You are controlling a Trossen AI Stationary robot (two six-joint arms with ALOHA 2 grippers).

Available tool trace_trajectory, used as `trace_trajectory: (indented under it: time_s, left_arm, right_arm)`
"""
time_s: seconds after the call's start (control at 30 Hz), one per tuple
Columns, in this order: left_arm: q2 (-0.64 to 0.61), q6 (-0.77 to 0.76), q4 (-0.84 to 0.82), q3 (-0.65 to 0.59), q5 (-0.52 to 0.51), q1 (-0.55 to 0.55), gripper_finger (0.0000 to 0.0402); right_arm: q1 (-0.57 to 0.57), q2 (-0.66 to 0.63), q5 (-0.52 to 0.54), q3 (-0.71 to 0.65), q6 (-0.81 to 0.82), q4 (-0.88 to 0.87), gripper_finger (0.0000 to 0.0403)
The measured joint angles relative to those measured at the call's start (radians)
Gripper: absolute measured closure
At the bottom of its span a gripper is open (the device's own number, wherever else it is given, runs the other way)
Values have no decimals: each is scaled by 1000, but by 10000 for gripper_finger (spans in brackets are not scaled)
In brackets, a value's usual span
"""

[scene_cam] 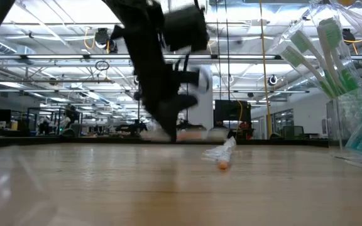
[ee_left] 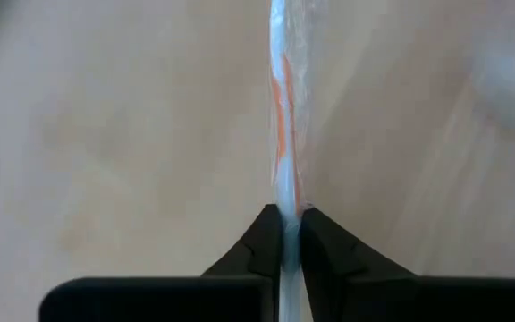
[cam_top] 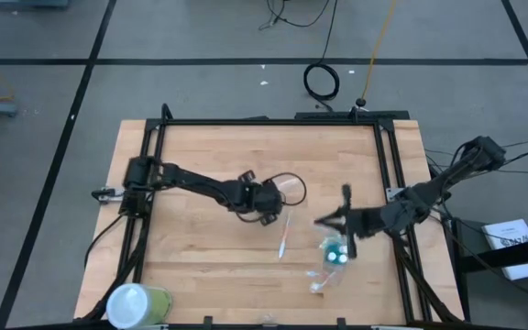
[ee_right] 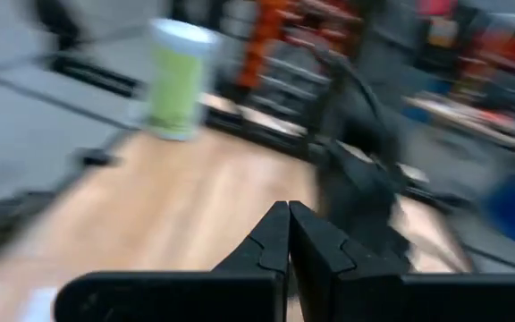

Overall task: Pick & Place toothbrushing station
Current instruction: Put the orange toothbrush into the bottom section of the transparent organizer

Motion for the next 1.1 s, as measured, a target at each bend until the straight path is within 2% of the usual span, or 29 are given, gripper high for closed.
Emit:
trace_trajectory:
  time_s: [0.17,0.3,0.37,0.43,0.57,0.63,0.7,0.77,0.87,0.97,1.1]
  left_arm:
    - [-140,122,33,-9,-92,9,379]
    - [-263,307,316,-112,-103,12,379]
    - [-328,408,539,-214,-7,22,379]
    - [-376,490,757,-334,152,42,379]
    - [-416,470,1209,-526,472,108,379]
    - [-413,414,1398,-577,584,137,379]
    - [-400,384,1480,-605,649,155,379]
    - [-389,369,1489,-607,659,157,379]
    - [-394,368,1495,-604,658,152,379]
    - [-393,380,1478,-604,654,143,379]
    - [-394,384,1450,-604,618,131,379]
  right_arm:
    - [0,-89,267,0,49,-145,403]
    - [0,-140,383,0,145,-258,403]
    - [0,-154,406,0,186,-297,403]
    - [-4,-163,405,-14,208,-308,403]
    - [-21,-164,401,-81,218,-289,403]
    - [-41,-158,400,-135,187,-197,403]
    - [-70,-144,400,-201,147,-16,403]
    - [-109,-117,387,-272,101,217,403]
    - [-184,-48,272,-356,-8,558,390]
    - [-252,33,135,-380,-48,775,353]
    - [-343,129,11,-357,-8,932,278]
